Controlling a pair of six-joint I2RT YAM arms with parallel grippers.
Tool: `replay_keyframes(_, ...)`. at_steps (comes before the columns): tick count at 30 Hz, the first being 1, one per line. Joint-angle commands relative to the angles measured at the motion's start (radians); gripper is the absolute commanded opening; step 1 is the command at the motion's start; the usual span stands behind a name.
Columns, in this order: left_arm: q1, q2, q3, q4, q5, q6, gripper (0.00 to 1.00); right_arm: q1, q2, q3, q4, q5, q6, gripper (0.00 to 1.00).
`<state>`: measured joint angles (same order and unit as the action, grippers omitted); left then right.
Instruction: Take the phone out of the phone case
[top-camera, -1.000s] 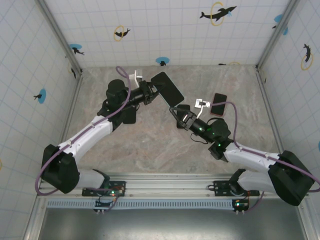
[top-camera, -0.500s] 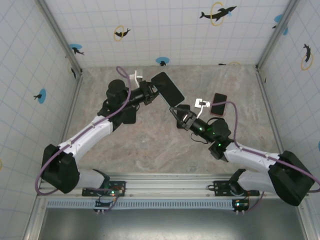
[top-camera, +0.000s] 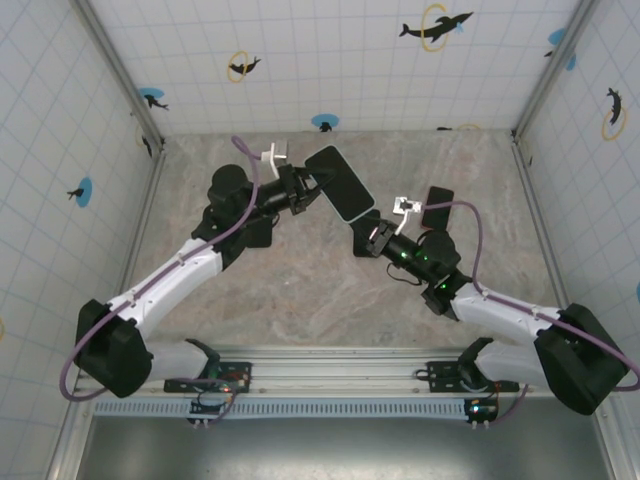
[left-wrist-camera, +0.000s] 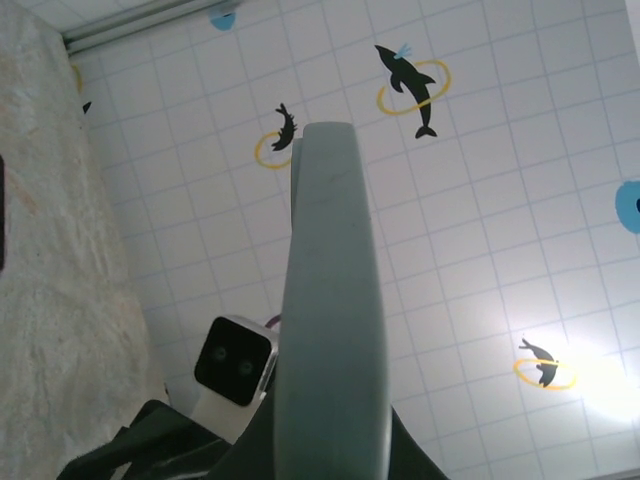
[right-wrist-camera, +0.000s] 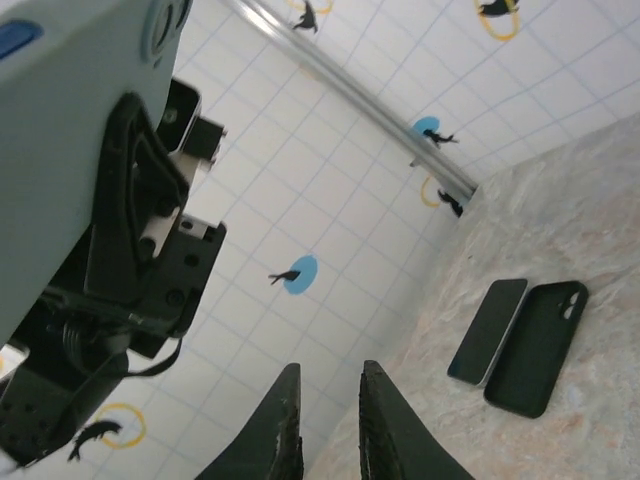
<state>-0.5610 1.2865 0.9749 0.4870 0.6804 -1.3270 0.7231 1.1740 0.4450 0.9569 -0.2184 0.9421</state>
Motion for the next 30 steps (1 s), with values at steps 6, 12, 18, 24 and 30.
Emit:
replay_keyframes(6, 0.008, 0.037, 0.044, 0.041, -0.046, 0.087, 0.0, 0.056, -0.068, -0.009, 0.101, -0.08, -0.056, 0.38)
replay_keyframes(12, 0.007, 0.043, 0.021, 0.06, -0.042, 0.071, 0.0, 0.059, -0.064, -0.012, 0.18, -0.035, 0.023, 0.38)
replay_keyframes(18, 0.007, 0.023, 0.015, 0.062, -0.036, 0.066, 0.0, 0.039, -0.033, -0.025, 0.195, 0.003, 0.095, 0.27)
replay_keyframes(24, 0.003, 0.027, 0.013, 0.08, -0.023, 0.053, 0.0, 0.034, -0.028, -0.02, 0.209, 0.005, 0.104, 0.17)
replay_keyframes(30, 0.002, 0.028, 0.024, 0.087, -0.019, 0.027, 0.0, 0.044, -0.032, -0.005, 0.112, -0.007, 0.015, 0.06)
